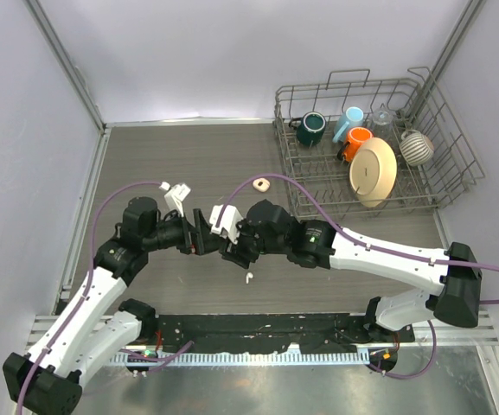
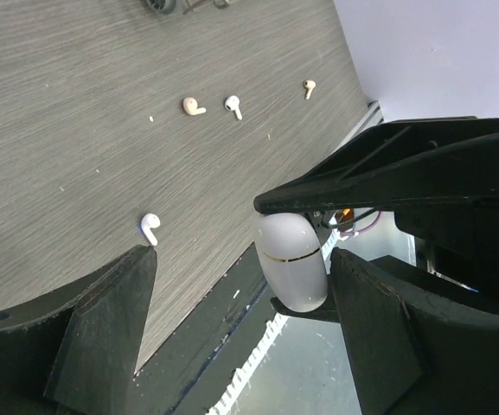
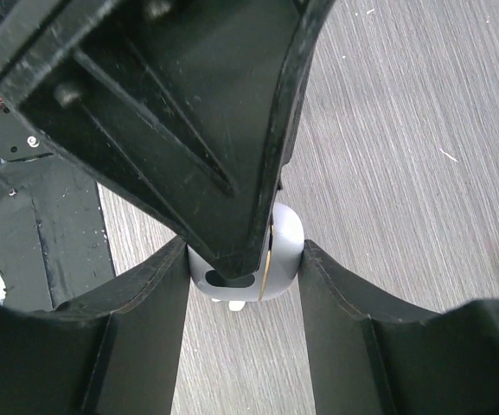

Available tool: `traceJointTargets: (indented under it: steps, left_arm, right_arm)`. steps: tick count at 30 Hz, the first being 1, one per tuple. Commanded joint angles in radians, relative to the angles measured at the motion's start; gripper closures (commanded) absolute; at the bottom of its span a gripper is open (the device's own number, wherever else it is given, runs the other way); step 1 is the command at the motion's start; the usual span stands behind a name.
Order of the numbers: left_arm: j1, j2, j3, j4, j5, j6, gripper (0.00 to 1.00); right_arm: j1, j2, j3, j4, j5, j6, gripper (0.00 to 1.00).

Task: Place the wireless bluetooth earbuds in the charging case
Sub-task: Pick up the charging case at the center of the board.

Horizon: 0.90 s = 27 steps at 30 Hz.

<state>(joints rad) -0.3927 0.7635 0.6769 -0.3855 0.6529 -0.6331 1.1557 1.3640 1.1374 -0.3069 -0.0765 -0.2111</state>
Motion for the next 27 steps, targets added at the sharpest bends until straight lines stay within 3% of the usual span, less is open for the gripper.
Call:
traceJointTargets:
  steps: [1, 14, 27]
  left_arm:
    - [-0.035, 0.016, 0.052, -0.006, -0.015, 0.023, 0.16]
    - [-0.153, 0.079, 0.079, 0.019, -0.038, 0.021, 0.35]
    - [-0.216, 0.122, 0.098, 0.010, -0.059, 0.032, 0.75]
  right_arm:
    - [0.002, -0.014, 0.044, 0.042, 0.012, -0.024, 0.99]
    - [0.004, -0.016, 0.044, 0.046, 0.032, -0.033, 0.99]
    - [0.007, -0.025, 0.027, 0.063, 0.072, -0.034, 0.99]
